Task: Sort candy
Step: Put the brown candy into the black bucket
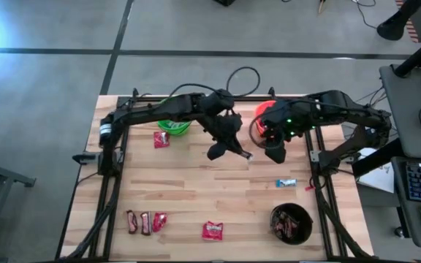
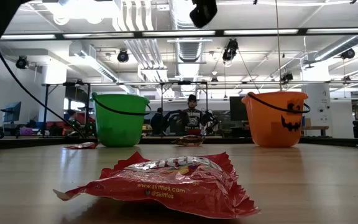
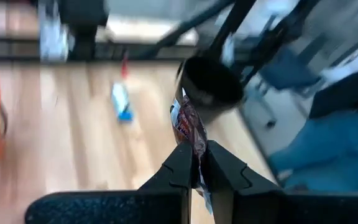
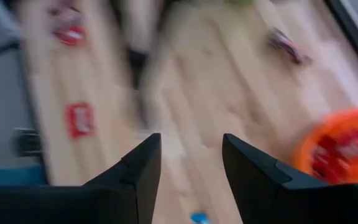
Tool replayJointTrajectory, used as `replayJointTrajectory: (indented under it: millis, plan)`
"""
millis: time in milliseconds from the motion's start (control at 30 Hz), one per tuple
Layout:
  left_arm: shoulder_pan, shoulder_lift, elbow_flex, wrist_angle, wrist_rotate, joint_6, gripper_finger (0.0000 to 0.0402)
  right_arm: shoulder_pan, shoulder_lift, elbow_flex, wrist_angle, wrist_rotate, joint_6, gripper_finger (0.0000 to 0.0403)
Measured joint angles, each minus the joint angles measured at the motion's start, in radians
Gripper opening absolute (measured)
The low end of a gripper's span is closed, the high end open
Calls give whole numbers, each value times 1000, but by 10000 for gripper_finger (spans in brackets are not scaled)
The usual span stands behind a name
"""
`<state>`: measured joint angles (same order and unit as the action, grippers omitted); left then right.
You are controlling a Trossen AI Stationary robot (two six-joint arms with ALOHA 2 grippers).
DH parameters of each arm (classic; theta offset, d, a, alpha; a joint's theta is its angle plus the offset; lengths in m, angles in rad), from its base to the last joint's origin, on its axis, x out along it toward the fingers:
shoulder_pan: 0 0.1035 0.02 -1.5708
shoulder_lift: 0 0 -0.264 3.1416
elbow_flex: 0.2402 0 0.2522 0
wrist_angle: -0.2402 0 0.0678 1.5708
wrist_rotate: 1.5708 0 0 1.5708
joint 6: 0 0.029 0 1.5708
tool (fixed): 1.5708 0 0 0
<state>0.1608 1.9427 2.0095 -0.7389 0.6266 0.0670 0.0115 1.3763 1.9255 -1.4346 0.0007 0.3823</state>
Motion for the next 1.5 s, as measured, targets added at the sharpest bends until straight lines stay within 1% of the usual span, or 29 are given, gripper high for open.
replayJointTrajectory:
  millis: [133, 267, 300, 333, 400, 500, 600, 867, 1133, 1300, 1500]
  plan:
    - [0, 102, 140, -172, -16, 59, 5, 19, -17, 0, 94, -62, -12, 172]
    - [-8, 204, 337, -278, -16, 90, 5, 30, -13, -6, 93, -61, -15, 181]
    - [-10, 219, 350, -281, -13, 99, 5, 31, -12, -10, 84, -60, -15, 183]
    - [-11, 207, 317, -240, -8, 99, 5, 32, -12, -15, 72, -54, -15, 184]
    - [-11, 187, 264, -229, -19, 104, 5, 32, -12, -22, 50, -42, -18, 185]
    - [-11, 162, 247, -250, -45, 119, 5, 32, -12, -29, 25, -23, -30, 185]
    - [-10, 150, 255, -263, -64, 144, 5, 32, -12, -36, 31, -23, -43, 186]
    - [-10, 149, 345, -291, -68, 159, 5, 39, 0, -109, 95, -35, -94, 186]
    - [-11, 146, 346, -302, -67, 161, 5, 39, 1, -153, 176, -39, -132, 187]
    - [-13, 146, 346, -298, -67, 161, 5, 39, 6, -171, 216, -75, -134, 187]
    - [-15, 145, 346, -289, -67, 161, 5, 39, 26, -173, 222, -80, -134, 187]
